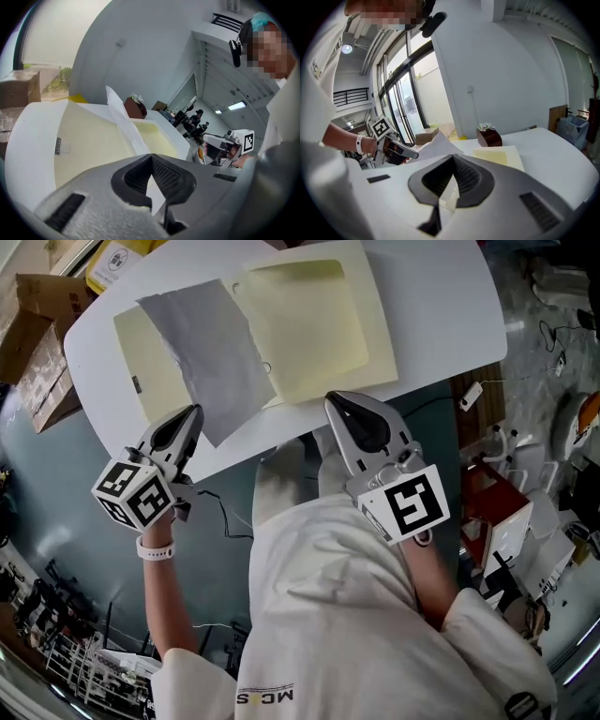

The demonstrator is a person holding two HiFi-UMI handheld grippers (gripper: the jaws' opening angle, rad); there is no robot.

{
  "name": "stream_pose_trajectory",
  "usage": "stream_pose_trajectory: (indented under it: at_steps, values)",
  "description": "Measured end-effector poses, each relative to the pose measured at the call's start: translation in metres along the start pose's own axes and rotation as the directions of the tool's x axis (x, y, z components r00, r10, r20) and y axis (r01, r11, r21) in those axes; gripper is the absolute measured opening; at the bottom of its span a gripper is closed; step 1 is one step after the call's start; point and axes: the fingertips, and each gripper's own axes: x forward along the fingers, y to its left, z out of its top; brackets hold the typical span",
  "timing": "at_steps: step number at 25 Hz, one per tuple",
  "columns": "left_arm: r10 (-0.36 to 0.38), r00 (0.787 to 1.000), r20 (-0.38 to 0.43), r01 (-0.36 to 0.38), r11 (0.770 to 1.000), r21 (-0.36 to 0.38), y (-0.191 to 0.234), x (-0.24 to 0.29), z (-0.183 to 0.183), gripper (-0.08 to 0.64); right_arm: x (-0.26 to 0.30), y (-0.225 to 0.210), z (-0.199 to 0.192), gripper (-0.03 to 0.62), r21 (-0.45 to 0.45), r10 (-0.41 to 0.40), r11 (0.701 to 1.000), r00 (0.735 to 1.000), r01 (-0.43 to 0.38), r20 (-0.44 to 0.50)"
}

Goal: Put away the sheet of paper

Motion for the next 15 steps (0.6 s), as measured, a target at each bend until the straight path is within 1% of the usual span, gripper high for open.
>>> stream_pose_trajectory:
  at_steps: [3,9,15]
  values:
    - [0.005,0.999,-0.034,-0.006,1.000,-0.019,0.016,0.009,-0.010,0.025,0.001,0.001,-0.009,0.014,0.017,-0.001,1.000,1.000,0.002,-0.014]
    - [0.043,0.994,-0.100,-0.044,0.999,-0.006,0.041,0.031,-0.027,0.025,0.007,0.000,-0.030,0.014,0.042,0.000,0.999,0.999,0.002,-0.050]
    - [0.060,0.987,-0.147,-0.061,0.998,-0.002,0.052,0.049,-0.039,0.025,0.009,-0.004,-0.036,0.014,0.052,-0.004,0.999,0.998,0.008,-0.063]
